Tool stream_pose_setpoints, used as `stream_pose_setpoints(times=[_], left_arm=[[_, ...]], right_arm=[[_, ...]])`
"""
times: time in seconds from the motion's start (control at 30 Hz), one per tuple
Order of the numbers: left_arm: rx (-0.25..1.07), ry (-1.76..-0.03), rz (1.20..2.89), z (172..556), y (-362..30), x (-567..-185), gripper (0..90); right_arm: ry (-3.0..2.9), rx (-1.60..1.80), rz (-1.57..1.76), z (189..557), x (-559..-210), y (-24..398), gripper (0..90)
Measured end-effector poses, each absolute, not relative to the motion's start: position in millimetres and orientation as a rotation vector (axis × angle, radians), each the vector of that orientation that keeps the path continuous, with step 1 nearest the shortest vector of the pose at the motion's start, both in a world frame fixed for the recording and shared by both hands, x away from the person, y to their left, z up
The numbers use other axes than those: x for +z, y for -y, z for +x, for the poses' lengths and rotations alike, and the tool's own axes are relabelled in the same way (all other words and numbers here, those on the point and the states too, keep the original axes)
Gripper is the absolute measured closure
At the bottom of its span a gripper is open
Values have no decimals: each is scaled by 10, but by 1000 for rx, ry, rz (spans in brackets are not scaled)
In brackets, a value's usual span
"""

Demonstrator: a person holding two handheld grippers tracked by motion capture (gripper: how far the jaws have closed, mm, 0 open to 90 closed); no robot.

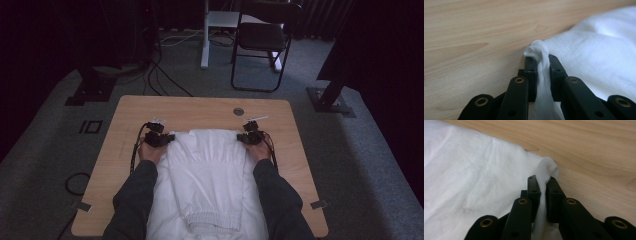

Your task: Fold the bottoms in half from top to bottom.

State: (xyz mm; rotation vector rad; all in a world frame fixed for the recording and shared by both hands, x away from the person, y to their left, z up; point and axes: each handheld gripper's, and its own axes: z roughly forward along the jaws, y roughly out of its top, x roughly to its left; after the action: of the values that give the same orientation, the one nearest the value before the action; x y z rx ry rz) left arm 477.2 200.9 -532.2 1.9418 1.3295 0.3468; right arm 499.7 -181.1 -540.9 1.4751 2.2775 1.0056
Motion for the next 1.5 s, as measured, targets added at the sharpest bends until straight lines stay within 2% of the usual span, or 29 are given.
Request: stream_pose_setpoints(times=[0.2,0.63,0.97,1.5], left_arm=[[349,-1296,1818,4740,-2099,-5097,819],[428,-1179,1692,4695,-2143,-4493,817],[434,-1104,1706,4460,-2160,-4425,815],[428,-947,1732,3684,-2220,-4357,808]], right_arm=[[-2194,1132,1437,4974,-5151,1941,846],[-2038,1265,1261,4880,-4493,2019,847],[-2047,1310,1177,4711,-4443,2072,845],[-2060,1394,1026,3960,-4446,2236,842]])
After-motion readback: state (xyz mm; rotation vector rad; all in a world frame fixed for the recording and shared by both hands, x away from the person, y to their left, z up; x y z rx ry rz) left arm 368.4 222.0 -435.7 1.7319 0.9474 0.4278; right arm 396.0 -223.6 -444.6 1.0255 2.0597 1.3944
